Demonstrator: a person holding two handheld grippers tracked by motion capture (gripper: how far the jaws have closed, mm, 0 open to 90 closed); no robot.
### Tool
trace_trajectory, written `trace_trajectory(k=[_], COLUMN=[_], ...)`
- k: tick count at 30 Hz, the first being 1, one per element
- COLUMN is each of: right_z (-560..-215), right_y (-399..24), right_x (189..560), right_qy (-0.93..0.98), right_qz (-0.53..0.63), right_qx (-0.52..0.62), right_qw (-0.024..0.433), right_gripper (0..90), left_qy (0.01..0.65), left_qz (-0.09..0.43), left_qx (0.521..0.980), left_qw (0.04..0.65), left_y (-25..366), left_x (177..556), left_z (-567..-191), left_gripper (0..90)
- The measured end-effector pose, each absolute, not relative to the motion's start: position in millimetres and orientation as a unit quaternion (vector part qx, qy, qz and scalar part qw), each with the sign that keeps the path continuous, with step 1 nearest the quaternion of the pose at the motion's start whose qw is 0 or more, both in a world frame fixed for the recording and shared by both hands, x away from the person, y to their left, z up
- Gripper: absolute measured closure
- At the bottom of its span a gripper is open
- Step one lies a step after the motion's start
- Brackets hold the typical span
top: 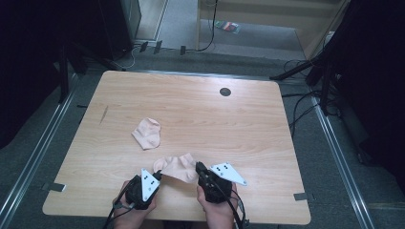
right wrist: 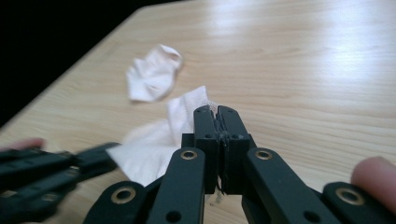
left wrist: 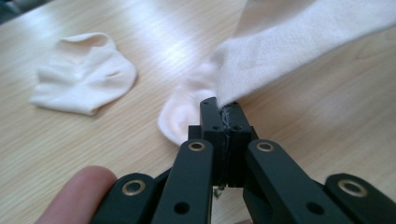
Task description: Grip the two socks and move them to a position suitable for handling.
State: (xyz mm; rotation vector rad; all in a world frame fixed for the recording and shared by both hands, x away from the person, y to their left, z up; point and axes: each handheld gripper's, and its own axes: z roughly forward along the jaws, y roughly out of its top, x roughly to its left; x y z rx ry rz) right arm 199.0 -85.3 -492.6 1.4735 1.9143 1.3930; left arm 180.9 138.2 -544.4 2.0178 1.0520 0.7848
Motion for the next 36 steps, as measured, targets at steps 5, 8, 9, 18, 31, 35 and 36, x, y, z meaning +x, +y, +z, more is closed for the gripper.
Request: trace_trajectory(k=[5,8,9,18,31,35,36], right_z=[-514.1,-522.7,-525.5,-532.0,-542.8,-547.6,-547.3], right_y=[-98.0,-103.9,-106.0,-126.1,-122.4,-114.9,-114.7], right_x=[207.0,210.7,212.2,223.1,229.2,227.1,226.7], right_qy=[0.681,0.684,0.687,0.688,0.719,0.736,0.737], right_qz=[0.461,0.447,0.44,0.43,0.384,0.361,0.362], right_qx=[0.543,0.55,0.551,0.557,0.553,0.536,0.533], right_qw=[0.171,0.174,0.176,0.177,0.173,0.202,0.207], right_gripper=[89.0,89.0,89.0,65.2,65.1,87.3,89.3], left_qy=[0.396,0.386,0.385,0.42,0.505,0.5,0.496], left_qz=[0.278,0.276,0.28,0.152,0.097,0.094,0.092], left_qx=[0.799,0.808,0.808,0.764,0.735,0.739,0.745], left_qw=[0.358,0.348,0.347,0.466,0.442,0.441,0.436], left_y=[135.3,131.3,131.1,168.8,172.4,173.8,174.7], left_x=[182.4,182.0,181.9,194.5,231.1,228.6,228.0], left_z=[-549.2,-551.6,-551.7,-543.6,-550.0,-549.9,-549.6], left_gripper=[90.0,85.3,79.4,41.4,71.4,90.0,90.0])
